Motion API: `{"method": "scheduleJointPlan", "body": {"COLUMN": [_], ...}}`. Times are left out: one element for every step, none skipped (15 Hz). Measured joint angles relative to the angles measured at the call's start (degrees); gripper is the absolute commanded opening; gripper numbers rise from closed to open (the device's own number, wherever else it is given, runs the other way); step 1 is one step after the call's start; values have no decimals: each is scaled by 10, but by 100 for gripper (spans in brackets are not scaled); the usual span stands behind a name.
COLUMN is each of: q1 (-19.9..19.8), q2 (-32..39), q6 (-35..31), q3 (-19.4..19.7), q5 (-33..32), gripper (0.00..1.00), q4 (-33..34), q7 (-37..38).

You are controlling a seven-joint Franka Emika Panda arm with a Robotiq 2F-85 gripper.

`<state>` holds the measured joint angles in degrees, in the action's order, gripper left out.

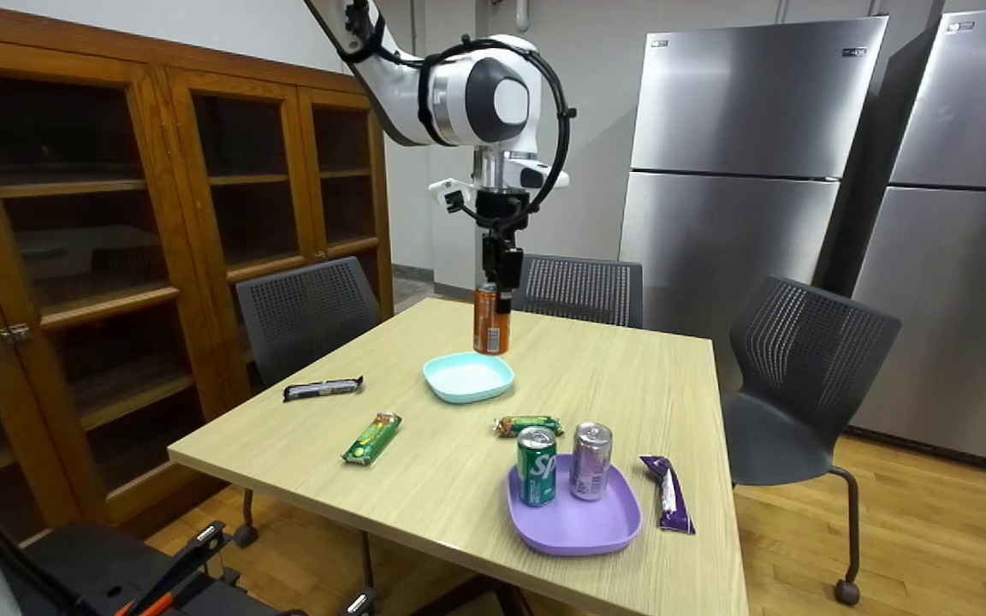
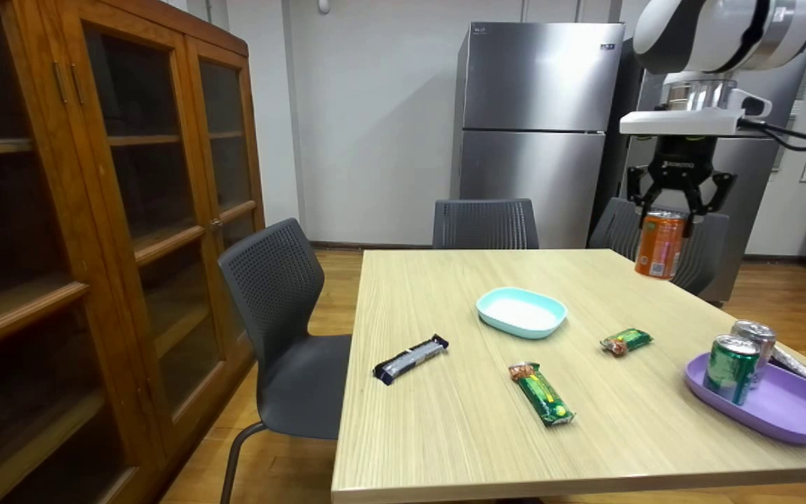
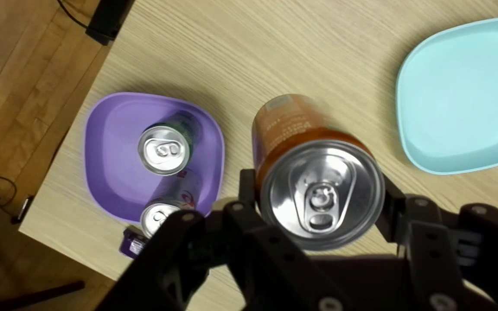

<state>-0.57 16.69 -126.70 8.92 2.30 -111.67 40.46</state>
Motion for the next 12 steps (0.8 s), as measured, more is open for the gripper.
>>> {"method": "scheduleJointPlan", "body": {"q1": [-7,-12,-17,-22,-27,-31,-34,-38,-42,-46,-50,-54], "q2": [-11,-22,-33,-44,-55,-66,-78,-88,-99,-109,-117,-126], "q6": [-2,-3,-5,-6,-8,-9,-10,-10,-10,-11,-13,-16], "q3": [3,7,10,14,18,21,25,29,33,36,40,44], "q5": [0,0,0,0,0,0,-1,-1,-2,-5,-7,-11], "gripper": [38,38,38,38,38,38,38,38,38,38,38,38], "q4": [-14,-28,-41,-54,-67,-80,-93,-105,-119,-131,-143,-156], "q7": [-4,-7,-9,-12,-13,-13,-13,-13,-13,-12,-11,-8]}}
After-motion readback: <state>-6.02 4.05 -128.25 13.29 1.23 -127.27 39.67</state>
